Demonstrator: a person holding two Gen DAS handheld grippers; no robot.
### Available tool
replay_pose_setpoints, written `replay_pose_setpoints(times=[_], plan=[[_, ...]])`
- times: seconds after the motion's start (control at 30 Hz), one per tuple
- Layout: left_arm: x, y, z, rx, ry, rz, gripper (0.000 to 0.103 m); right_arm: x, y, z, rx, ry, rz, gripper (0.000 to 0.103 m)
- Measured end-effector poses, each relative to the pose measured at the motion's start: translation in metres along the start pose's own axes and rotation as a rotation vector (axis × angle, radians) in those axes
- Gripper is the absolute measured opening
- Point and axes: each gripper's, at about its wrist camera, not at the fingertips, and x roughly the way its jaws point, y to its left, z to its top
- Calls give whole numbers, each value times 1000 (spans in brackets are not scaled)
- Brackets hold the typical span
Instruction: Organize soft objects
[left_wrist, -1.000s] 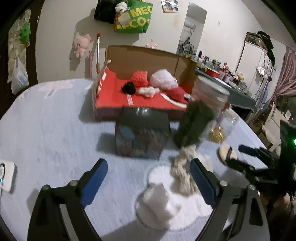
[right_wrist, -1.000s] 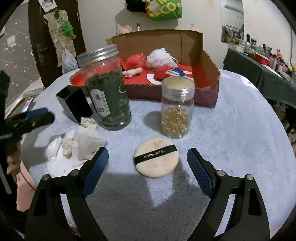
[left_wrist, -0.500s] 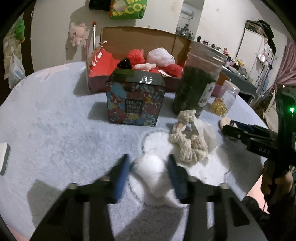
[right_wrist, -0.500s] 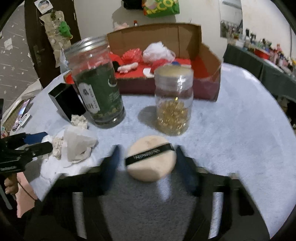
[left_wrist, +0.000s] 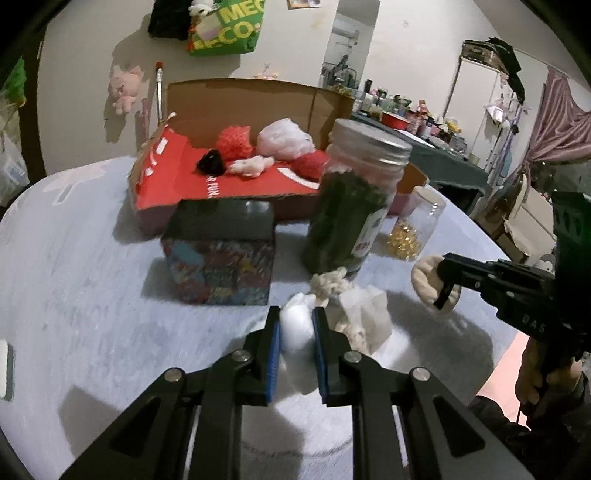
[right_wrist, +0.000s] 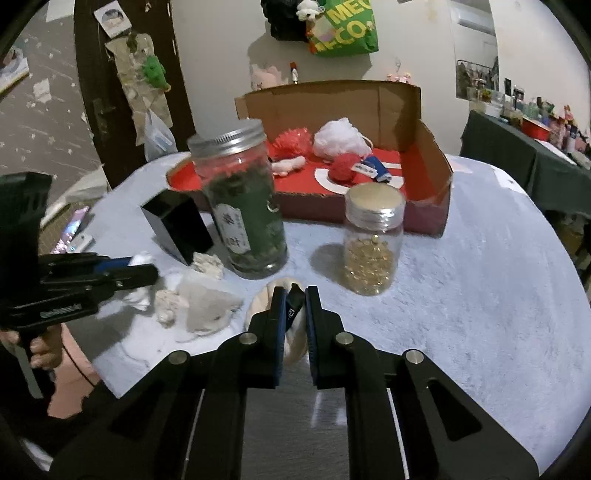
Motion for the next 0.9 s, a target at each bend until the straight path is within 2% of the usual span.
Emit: replay_pose_setpoints(times=[0.23,0.37,0.63,0.8,0.9], plan=[[1,1,3,-1,1,5,17,3,1,1,2,6,4,10],[-2,9,1,-6,5,33,17,1,-3,0,8,8,-2,10],[-11,44,0,-22,26,112,17,-4,-23,-2,20,13,-52,10],[-12,63,2,4,29,157,17,-5,-39,-4,19,25,-88,9],[-11,72,7,17,32,151,17,-4,-49,-4,20,30,-110,10]])
